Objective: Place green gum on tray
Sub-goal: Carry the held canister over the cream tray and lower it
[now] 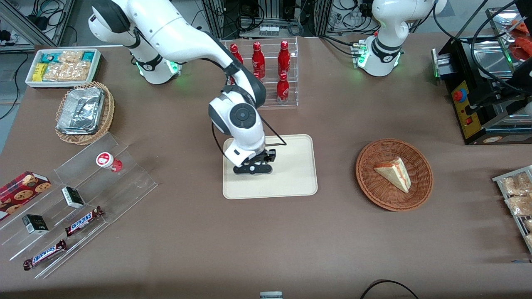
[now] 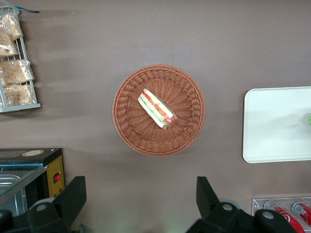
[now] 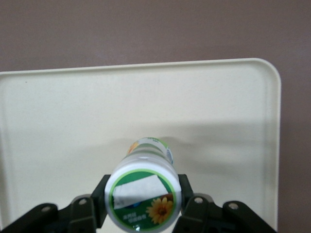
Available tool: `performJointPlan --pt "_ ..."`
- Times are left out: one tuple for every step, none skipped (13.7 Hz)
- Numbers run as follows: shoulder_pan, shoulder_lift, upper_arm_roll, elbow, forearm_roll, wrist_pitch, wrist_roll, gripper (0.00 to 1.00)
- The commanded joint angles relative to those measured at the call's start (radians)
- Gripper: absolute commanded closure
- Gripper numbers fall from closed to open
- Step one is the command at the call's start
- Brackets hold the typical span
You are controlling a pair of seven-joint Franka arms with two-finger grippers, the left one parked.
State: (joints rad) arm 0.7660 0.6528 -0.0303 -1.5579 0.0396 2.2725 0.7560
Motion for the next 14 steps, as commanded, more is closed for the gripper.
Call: performJointPlan --pt "0.019 0.047 -0.013 0.048 0.008 0.01 0.025 1.0" --pt "0.019 0.054 -0.013 0.047 0.006 0.025 0.026 1.0" --pt "0.021 0.06 -0.013 0.047 0.006 0.038 0.025 1.0" --pt "0.021 0.068 -0.011 0.048 0.005 0.039 0.025 1.0" --pt "0.021 0.076 -0.013 0.047 0.002 0.041 0.025 1.0" --pt "0.021 0.083 -0.013 0.047 -0.004 0.042 0.025 1.0" --pt "0.021 0.088 -0.013 0.047 -0.01 0.048 0.025 1.0" --pt "0.024 0.091 -0.013 0.047 -0.013 0.051 0.023 0.85" --pt "0.024 0.094 -0.013 0.048 -0.014 0.052 0.023 0.52" --pt "0.024 0.099 -0.013 0.047 -0.014 0.056 0.023 0.13" --pt "0.026 0.1 -0.013 0.047 -0.021 0.064 0.023 0.0" --pt "0.026 0.1 -0.013 0.047 -0.038 0.074 0.023 0.0" --pt "0.026 0.1 -0.013 0.047 -0.044 0.076 0.023 0.0" --pt "0.026 0.099 -0.013 0.047 -0.049 0.076 0.022 0.0"
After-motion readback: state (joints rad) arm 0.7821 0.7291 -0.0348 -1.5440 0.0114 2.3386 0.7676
